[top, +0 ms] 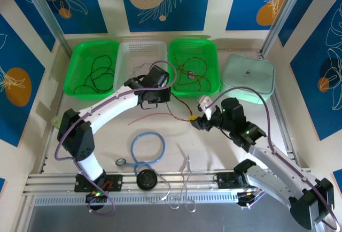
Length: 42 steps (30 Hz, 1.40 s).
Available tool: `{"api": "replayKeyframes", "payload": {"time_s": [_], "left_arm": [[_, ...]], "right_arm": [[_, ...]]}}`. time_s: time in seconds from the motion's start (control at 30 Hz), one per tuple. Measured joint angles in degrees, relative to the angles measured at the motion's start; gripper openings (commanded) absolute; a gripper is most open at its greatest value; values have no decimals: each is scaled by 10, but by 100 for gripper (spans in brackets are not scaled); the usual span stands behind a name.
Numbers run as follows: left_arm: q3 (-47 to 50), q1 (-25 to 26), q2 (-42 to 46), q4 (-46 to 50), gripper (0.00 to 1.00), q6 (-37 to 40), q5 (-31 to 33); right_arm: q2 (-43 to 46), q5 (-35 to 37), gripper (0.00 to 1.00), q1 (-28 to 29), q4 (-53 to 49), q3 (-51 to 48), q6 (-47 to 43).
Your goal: Untangle the cables
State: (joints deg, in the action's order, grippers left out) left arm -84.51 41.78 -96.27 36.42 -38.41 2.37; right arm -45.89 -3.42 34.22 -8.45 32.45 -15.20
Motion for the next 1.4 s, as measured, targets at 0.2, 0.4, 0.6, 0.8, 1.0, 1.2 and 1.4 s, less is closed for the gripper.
{"api": "replayKeyframes", "payload": {"time_s": [0.2,0.4,0.6,0.8,1.0,1.2,1.4], "left_arm": [[-25,0,3,25,0,0,-19],[-33,0,3,35,0,0,-41],[-33,0,3,36,0,-1,-50],[-33,0,7,40,0,-1,-54],[-33,0,23,47,0,-2,-54],[-33,0,29,49,0,-2,-54],[-33,0,29,53,0,-2,-53]], "right_arm": [[15,54,58,104,52,-26,-132],[-6,99,59,150,126,-37,-235],[-109,117,60,162,198,-33,-295],[-216,120,59,177,249,10,-355],[-292,134,58,189,310,40,-409],[-369,167,52,194,356,72,-455],[-389,190,0,203,363,87,-477]]}}
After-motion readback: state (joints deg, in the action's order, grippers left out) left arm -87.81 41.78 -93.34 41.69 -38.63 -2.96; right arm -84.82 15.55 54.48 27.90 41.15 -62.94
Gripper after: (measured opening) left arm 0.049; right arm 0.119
